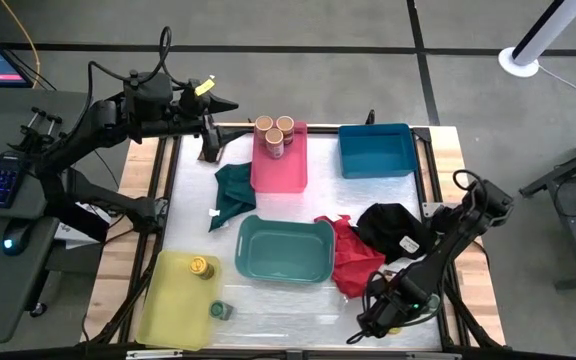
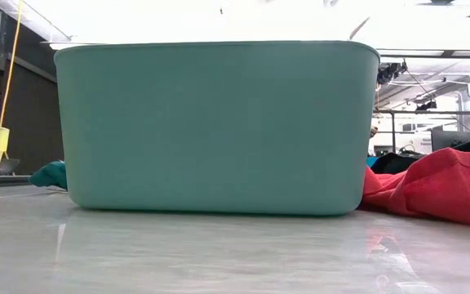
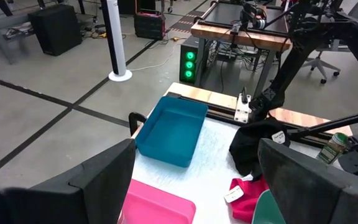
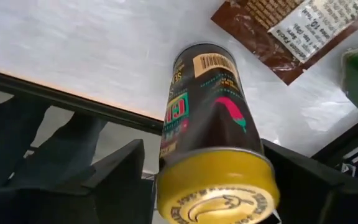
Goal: Sort spices by type
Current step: Put the yellow seasoning bottle into the blue bin
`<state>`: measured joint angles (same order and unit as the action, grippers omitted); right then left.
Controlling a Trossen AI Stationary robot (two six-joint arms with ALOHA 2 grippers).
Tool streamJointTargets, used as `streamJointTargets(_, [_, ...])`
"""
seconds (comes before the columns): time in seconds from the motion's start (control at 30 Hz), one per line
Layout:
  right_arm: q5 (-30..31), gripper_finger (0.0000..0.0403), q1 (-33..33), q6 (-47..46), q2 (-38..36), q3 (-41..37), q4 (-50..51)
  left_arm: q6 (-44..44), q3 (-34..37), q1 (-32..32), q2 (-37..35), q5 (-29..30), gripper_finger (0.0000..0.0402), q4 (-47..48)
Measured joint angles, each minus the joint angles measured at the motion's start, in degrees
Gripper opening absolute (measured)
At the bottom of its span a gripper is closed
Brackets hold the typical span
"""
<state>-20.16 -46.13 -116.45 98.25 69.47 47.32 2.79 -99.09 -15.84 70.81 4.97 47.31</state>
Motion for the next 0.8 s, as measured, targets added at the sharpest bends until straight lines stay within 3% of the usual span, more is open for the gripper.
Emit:
streamJointTargets(0.27, [-2.74,0.0223,0.00,3.58,0.09,0.00,-0.05,0.00,0.00,0.00,0.00,0.00,0.0326,0.02])
streamJointTargets(0.57, [-2.98,0.0219,1.38,17.58,-0.95,4.15,3.48,-1.00,0.04,-0.30,-0.48,0.04,0.0326,-0.16])
streamJointTargets(0.67, [-0.59,0.0219,3.78,24.76,-2.96,9.16,9.46,-2.24,0.04,-1.15,-1.81,0.15,0.0326,-1.41])
streamJointTargets(0.8, [8.94,0.0219,10.74,35.36,-5.89,18.08,24.05,-0.17,0.04,-2.69,-3.66,0.52,0.0326,-1.58])
